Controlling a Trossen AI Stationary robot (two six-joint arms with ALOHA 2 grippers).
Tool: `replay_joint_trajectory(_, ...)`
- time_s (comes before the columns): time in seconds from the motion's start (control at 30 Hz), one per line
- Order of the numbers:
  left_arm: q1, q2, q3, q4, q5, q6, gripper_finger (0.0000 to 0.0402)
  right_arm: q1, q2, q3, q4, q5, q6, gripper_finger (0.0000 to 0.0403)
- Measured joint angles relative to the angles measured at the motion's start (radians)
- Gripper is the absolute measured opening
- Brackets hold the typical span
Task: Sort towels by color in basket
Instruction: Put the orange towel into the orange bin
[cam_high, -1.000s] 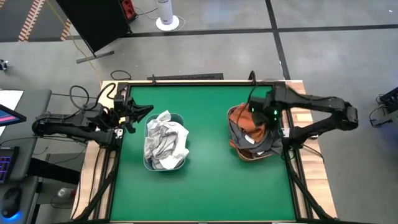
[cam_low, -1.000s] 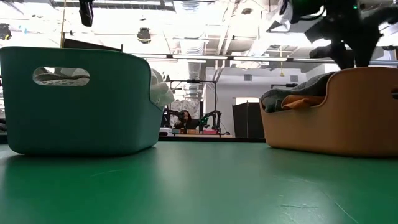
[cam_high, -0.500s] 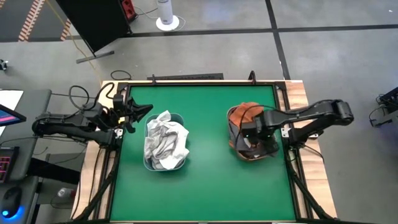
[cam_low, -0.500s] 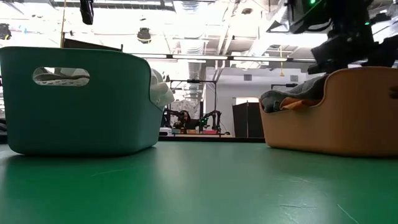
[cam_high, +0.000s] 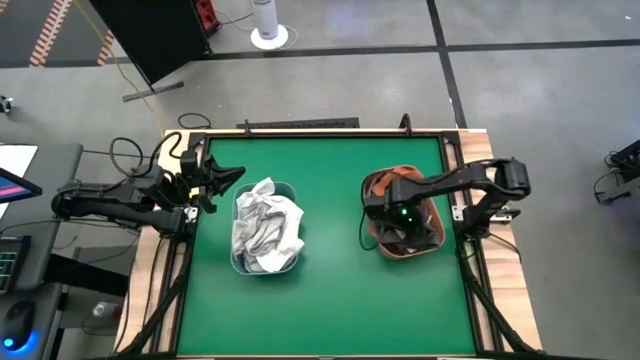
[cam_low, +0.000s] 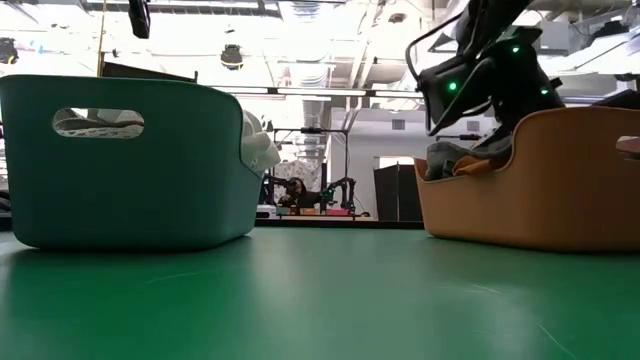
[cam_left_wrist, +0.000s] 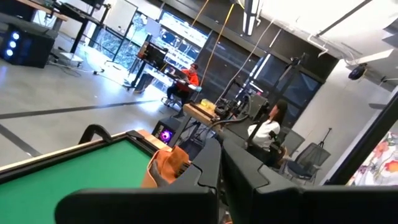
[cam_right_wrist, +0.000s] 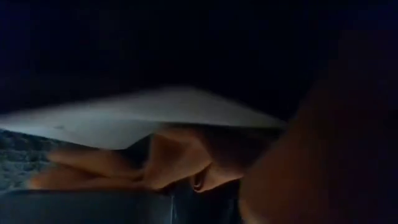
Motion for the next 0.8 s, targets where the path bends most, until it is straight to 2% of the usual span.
replay_joint_trajectory(0.13,0.000,0.000,0.000,-0.001,0.001,0.002,0.0008,-0.036,-0.036,0.017,-0.057,-0.015,0.012,0.0164)
replay_joint_trajectory(0.43,0.000,0.000,0.000,-0.008,0.001,0.008,0.0008,-0.101,-0.126,0.135,-0.305,-0.013,0.012,0.0164)
replay_joint_trajectory(0.57,0.000,0.000,0.000,-0.007,0.001,0.007,0.0008,-0.139,-0.190,0.183,-0.301,-0.007,0.027,0.0164)
replay_joint_trajectory(0.63,0.000,0.000,0.000,-0.007,0.001,0.007,0.0008,-0.165,-0.216,0.208,-0.309,0.038,0.032,0.0164)
replay_joint_trajectory(0.8,0.000,0.000,0.000,-0.008,0.002,0.006,0.0008,-0.249,-0.268,0.245,-0.297,0.275,0.071,0.0164)
